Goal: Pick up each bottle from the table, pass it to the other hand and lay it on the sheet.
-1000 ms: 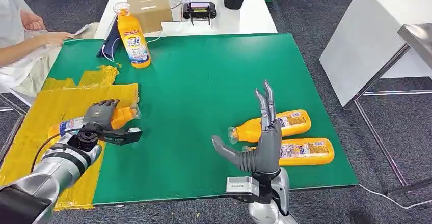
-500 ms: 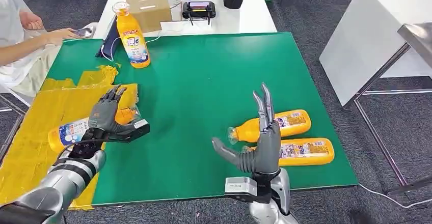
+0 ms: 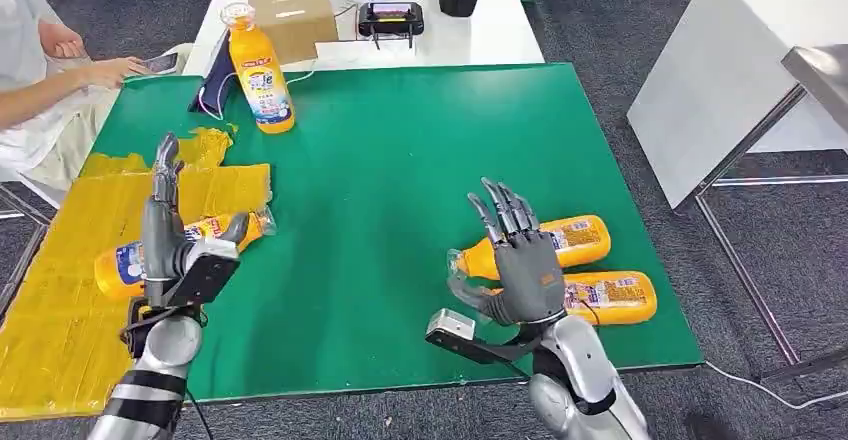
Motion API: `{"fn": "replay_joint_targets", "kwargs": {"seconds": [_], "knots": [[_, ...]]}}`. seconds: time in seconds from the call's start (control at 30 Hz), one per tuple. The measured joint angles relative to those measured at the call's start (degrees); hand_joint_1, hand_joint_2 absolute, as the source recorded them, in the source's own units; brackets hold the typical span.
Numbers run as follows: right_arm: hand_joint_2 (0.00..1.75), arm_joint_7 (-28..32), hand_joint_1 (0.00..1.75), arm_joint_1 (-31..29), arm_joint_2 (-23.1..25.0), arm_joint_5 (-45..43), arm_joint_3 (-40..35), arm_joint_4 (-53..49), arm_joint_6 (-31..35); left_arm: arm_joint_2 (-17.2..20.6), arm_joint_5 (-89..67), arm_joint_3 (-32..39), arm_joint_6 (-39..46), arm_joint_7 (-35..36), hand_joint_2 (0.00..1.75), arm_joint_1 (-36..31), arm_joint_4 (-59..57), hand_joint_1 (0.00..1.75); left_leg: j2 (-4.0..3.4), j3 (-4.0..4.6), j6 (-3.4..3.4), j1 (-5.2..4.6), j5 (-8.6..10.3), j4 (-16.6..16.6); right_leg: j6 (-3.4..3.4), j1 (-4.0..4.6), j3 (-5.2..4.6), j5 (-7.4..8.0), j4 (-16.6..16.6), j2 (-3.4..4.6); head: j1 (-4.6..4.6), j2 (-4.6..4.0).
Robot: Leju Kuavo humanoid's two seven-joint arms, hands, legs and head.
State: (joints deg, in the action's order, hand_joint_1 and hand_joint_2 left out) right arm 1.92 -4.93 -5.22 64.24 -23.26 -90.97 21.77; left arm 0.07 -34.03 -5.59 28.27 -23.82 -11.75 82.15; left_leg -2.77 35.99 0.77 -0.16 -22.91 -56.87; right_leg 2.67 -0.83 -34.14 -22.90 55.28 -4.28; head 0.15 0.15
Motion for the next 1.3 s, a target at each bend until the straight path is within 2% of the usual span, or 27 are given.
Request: {"fn": "replay_joint_targets", "kwargs": {"seconds": [0.23,0.4,0.6,1.3], "knots": [[1.75,-1.4,0.00,0.4,-6.4,1.9,5.0,2.6,-4.3,-2.6,8.3,-2.8,-4.9,-4.4,1.75,11.1,10.2,0.00,0.01,0.00,0.13,-0.14,-0.11,0.0,0.06,-0.15,0.00,-0.05,0.0,-0.03,0.00,0.00],[1.75,-1.0,0.00,1.0,-9.2,1.7,8.7,4.4,-4.8,-3.5,9.4,-4.4,-6.1,-4.6,1.75,14.3,12.0,0.00,0.03,0.02,0.16,-0.16,-0.16,0.0,0.07,-0.15,0.00,-0.04,0.0,-0.01,-0.04,0.00],[1.75,-1.0,0.00,0.8,-10.5,1.6,11.1,6.9,-5.1,-4.3,13.4,-5.3,-8.7,-4.7,1.75,15.4,12.3,0.00,0.02,0.00,0.16,-0.14,-0.14,0.0,0.07,-0.13,0.01,-0.03,0.0,-0.01,-0.04,0.00],[1.75,-0.2,0.00,-14.2,-9.6,3.9,11.7,26.1,-5.0,-5.5,17.4,-7.9,-10.3,-5.2,1.75,13.9,10.2,0.00,0.02,0.00,0.25,-0.16,-0.05,0.0,0.09,-0.14,0.05,-0.01,0.0,-0.03,-0.02,0.00]]}}
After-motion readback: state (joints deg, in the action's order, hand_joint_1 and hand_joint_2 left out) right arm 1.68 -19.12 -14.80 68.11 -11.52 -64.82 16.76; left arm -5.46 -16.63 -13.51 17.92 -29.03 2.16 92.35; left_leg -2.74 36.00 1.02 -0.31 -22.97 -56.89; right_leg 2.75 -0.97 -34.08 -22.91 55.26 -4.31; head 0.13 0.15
